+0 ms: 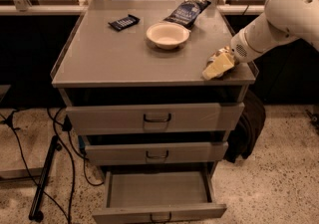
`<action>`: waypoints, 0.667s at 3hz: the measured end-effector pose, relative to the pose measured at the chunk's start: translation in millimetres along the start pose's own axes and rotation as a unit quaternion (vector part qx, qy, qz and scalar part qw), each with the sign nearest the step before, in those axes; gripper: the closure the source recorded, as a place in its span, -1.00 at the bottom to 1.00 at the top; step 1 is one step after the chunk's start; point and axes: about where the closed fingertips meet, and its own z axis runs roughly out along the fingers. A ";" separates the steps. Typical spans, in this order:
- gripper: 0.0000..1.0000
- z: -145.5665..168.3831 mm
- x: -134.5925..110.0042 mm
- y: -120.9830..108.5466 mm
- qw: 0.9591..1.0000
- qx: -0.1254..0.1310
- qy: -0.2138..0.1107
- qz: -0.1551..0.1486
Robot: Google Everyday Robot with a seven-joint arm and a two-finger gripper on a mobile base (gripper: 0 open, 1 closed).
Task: Place orange can into bottom drawer
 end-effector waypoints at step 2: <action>0.78 0.1 0.0 0.1 1.000 0.000 0.000 0.000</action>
Offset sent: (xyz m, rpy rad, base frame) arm 0.0000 0.0000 0.0000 0.0000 0.0001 0.0000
